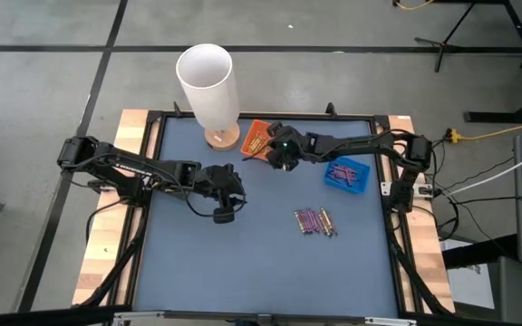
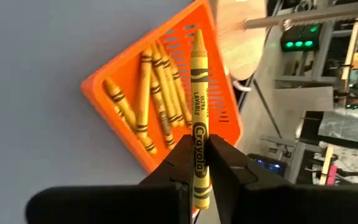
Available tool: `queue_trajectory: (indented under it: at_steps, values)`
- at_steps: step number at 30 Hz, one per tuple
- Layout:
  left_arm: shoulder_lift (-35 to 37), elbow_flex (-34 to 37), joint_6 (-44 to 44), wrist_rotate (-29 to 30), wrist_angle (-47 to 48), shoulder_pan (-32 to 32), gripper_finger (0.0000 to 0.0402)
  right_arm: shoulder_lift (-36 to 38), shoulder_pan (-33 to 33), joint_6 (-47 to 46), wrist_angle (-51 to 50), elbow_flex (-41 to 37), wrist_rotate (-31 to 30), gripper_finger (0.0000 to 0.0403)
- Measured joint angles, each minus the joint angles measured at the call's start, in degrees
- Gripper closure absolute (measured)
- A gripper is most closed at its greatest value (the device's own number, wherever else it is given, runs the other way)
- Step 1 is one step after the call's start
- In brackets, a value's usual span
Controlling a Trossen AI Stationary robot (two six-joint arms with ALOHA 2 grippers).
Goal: Sort crayons
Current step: Put the yellow crayon into the orange basket, then put the violet crayon into the blue basket
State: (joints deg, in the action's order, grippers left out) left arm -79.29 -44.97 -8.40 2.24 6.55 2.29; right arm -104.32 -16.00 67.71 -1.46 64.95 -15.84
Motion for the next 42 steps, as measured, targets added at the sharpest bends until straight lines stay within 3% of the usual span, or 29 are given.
queue_trajectory:
  at_steps: [19, 36, 42]
  values:
    - [0.0, 0.0, 0.0, 0.0, 0.0, 0.0, 0.0295, -0.1, -0.2, 0.0, 1.9, 0.0, -0.5, 0.0246]
    - [0.0, 0.0, 0.0, 0.0, 0.0, 0.0, 0.0295, -0.1, -0.1, -16.8, 1.3, 0.0, -0.5, 0.0239]
    - [0.0, 0.0, 0.0, 0.0, 0.0, 0.0, 0.0295, -0.1, 0.5, -28.1, 0.8, 0.0, -6.8, 0.0239]
